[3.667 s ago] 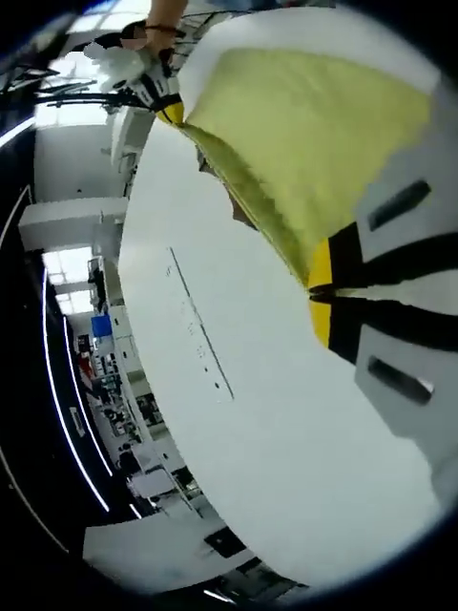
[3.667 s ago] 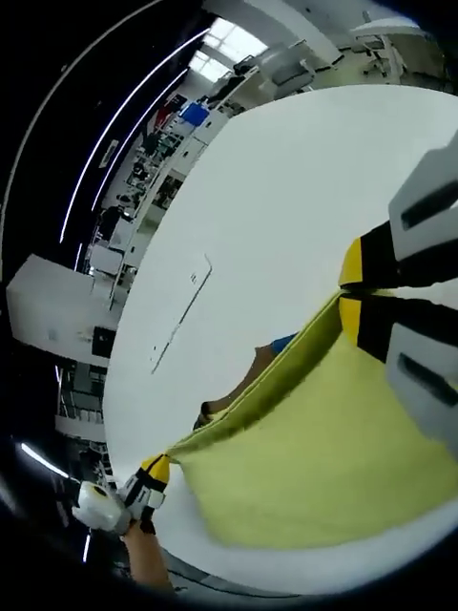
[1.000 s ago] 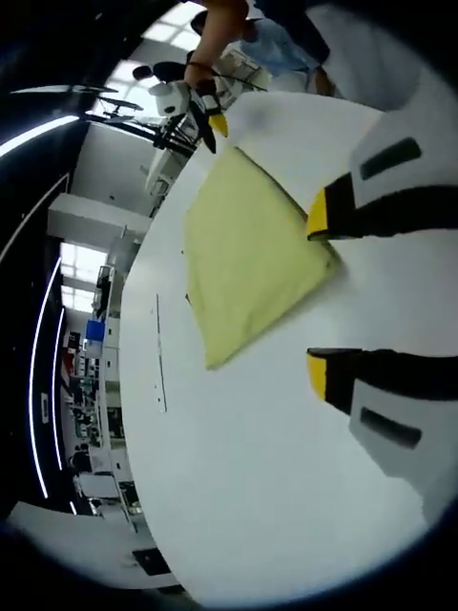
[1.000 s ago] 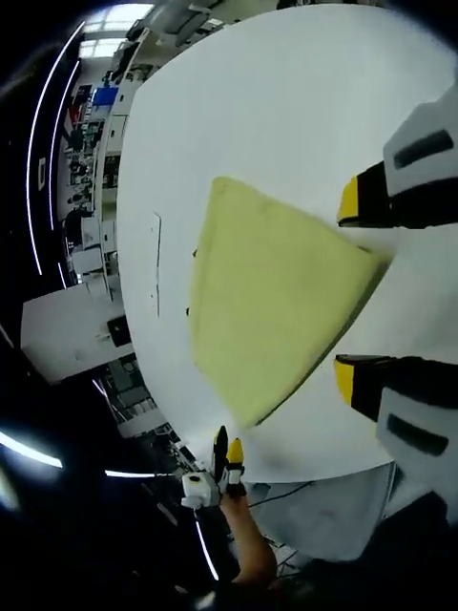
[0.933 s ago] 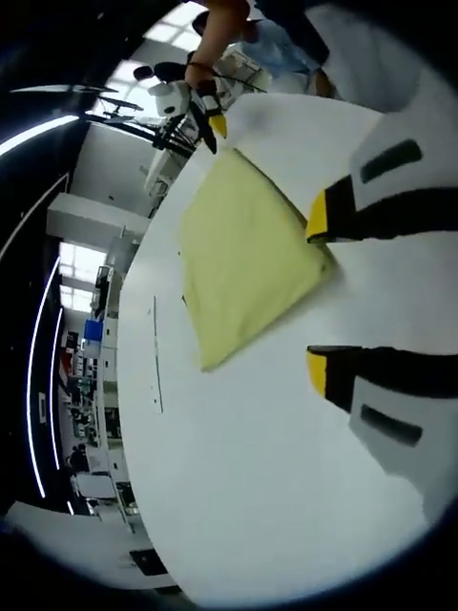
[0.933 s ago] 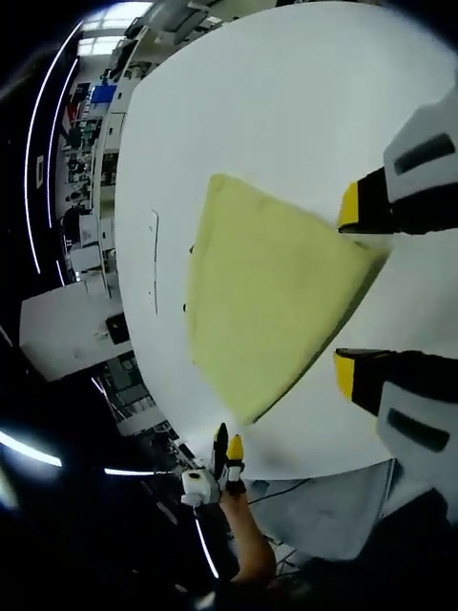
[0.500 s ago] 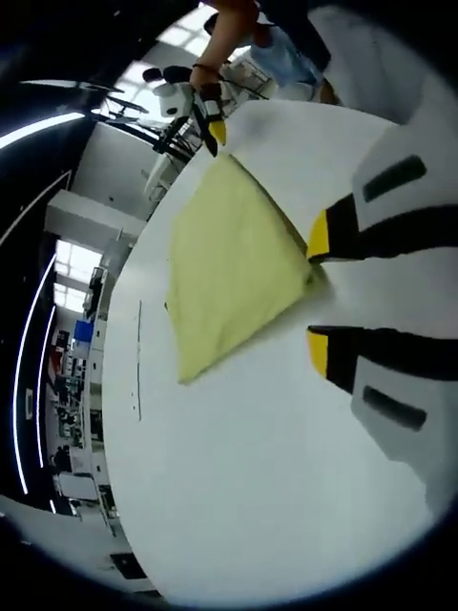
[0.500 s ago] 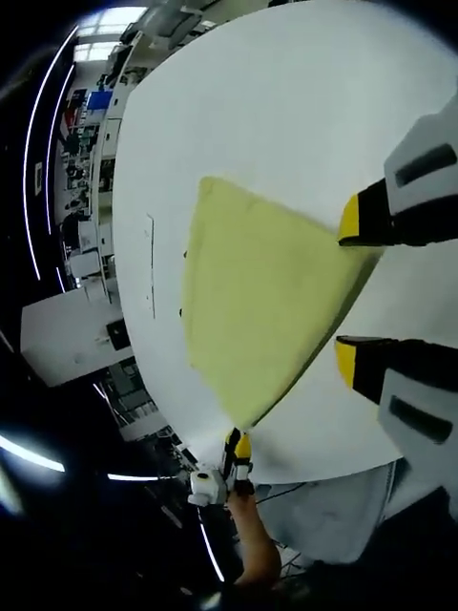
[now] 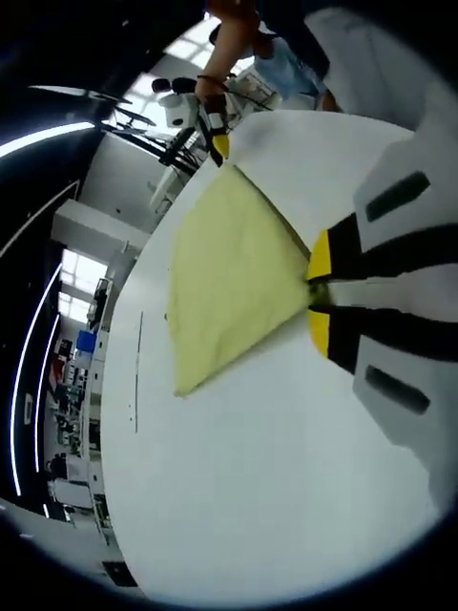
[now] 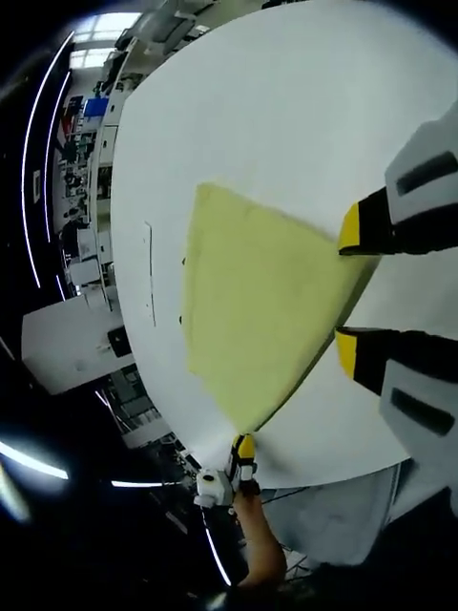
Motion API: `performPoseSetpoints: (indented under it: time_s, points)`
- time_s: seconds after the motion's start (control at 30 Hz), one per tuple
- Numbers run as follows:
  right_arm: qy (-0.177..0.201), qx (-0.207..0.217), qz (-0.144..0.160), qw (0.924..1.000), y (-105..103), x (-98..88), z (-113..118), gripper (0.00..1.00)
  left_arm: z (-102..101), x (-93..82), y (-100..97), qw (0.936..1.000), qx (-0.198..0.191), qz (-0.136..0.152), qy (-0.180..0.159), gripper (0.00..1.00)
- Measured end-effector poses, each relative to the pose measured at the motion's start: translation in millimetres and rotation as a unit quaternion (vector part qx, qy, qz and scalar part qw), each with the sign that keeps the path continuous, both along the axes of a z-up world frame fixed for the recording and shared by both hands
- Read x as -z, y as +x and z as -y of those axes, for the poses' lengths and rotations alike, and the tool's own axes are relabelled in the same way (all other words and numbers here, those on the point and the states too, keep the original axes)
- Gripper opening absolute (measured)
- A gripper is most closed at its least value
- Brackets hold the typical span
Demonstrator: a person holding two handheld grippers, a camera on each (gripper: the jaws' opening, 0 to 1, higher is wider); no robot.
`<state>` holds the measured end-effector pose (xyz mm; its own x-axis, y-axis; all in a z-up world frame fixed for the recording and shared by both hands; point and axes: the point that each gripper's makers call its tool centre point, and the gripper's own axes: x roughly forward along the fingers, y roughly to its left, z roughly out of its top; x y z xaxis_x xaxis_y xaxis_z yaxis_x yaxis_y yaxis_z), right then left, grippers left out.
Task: Fold the garment on the visible template until the final outline fits inside the template.
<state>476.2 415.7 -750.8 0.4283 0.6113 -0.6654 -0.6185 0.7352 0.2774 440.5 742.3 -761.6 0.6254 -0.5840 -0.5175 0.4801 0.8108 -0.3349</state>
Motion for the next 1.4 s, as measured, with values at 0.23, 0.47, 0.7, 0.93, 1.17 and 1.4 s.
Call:
performPoseSetpoints:
  time_s: [0.23, 0.47, 0.7, 0.93, 1.17, 1.4]
  points:
    - [0.009, 0.004, 0.002, 0.9999, 1.6, -2.0, 0.1, 0.19, -2.6, 2.1, -2.2, 1.0, 0.006, 0.001, 0.007, 0.0]
    - [0.008, 0.004, 0.001, 1.0, 1.1, 0.5, 0.0, 0.09, -5.5, 0.5, -1.2, 0.9999, 0.007, 0.005, 0.011, 0.0]
    - [-0.001, 0.0, -0.005, 1.0, -2.2, 4.6, 2.4, 0.0, -9.2, -2.3, -1.7, 0.999, 0.025, 0.013, 0.034, 0.0]
    - [-0.011, 0.013, -0.001, 0.9998, -2.9, 0.8, 16.1, 0.04, -10.0, -4.2, -2.7, 0.997, 0.044, 0.021, 0.06, 0.0]
    - [-0.01, 0.011, -0.013, 0.9998, -2.4, 8.6, 17.9, 0.1, -9.6, -2.7, -4.0, 0.9955, 0.055, 0.02, 0.075, 0.0]
    - [-0.006, 0.014, -0.015, 0.9998, 0.8, 12.6, 14.3, 0.0, -11.1, -2.9, -6.6, 0.9897, 0.082, 0.029, 0.113, 0.0]
